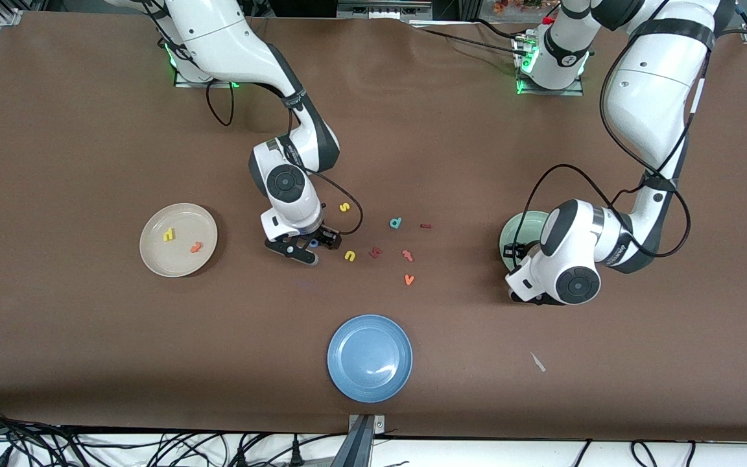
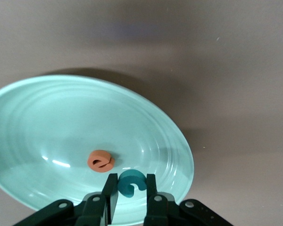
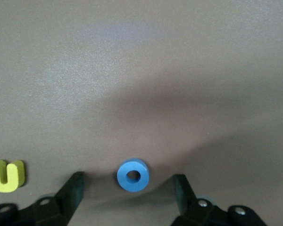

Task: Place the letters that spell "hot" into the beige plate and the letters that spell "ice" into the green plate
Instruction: 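Drop the c on the green plate while the right gripper reaches the blue o, then grasp the blue o with the right gripper while the left gripper reaches the maroon i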

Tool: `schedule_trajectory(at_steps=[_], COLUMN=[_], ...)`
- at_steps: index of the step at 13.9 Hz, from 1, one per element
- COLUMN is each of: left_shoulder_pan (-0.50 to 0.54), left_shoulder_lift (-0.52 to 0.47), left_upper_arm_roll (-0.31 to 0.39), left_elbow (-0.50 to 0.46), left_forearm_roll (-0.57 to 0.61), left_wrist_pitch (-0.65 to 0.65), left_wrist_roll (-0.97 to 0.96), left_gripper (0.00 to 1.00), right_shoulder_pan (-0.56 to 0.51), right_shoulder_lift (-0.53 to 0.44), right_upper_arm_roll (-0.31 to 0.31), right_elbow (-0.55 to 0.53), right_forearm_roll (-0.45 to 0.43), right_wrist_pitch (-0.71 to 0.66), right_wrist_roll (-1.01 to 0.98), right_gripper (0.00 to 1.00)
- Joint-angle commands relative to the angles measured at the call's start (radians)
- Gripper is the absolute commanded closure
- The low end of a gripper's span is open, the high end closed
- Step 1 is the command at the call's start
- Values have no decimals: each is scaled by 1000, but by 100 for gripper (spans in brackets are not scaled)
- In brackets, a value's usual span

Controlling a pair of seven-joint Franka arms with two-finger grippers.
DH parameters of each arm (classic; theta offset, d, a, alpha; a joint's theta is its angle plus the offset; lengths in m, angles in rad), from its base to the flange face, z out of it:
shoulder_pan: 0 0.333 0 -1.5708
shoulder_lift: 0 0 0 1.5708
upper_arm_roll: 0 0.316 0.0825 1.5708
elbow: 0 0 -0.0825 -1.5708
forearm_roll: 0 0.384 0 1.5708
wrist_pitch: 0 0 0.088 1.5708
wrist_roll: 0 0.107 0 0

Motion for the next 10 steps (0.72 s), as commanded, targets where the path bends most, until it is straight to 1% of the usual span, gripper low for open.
schedule_trajectory(at_steps=[1, 2, 3, 4, 5, 6, 8, 10], left_shoulder_pan=[14, 14, 16, 16, 17, 17, 16, 10], left_shoulder_lift=[-30, -28, -28, -30, -34, -43, -72, -111], left_upper_arm_roll=[-11, -11, -11, -11, -11, -11, -13, -14], left_elbow=[-78, -79, -78, -73, -72, -70, -67, -64], left_forearm_roll=[29, 29, 29, 25, 23, 22, 22, 16], left_wrist_pitch=[75, 85, 86, 84, 79, 76, 47, 20], left_wrist_roll=[15, 15, 15, 14, 14, 15, 15, 11], left_gripper=[87, 86, 79, 53, 15, 1, 0, 0], right_shoulder_pan=[6, 3, 2, 0, -1, -3, -5, -5], right_shoulder_lift=[11, 11, 11, 11, 11, 11, 9, 9], right_upper_arm_roll=[-7, -7, -7, -7, -7, -8, -10, -10], right_elbow=[16, 16, 18, 18, 18, 19, 19, 19], right_forearm_roll=[-21, -21, -20, -20, -20, -20, -18, -18], right_wrist_pitch=[-13, -13, -13, -13, -13, -13, -13, -13], right_wrist_roll=[13, 12, 13, 13, 12, 12, 12, 15], right_gripper=[33, 36, 43, 47, 53, 59, 67, 72])
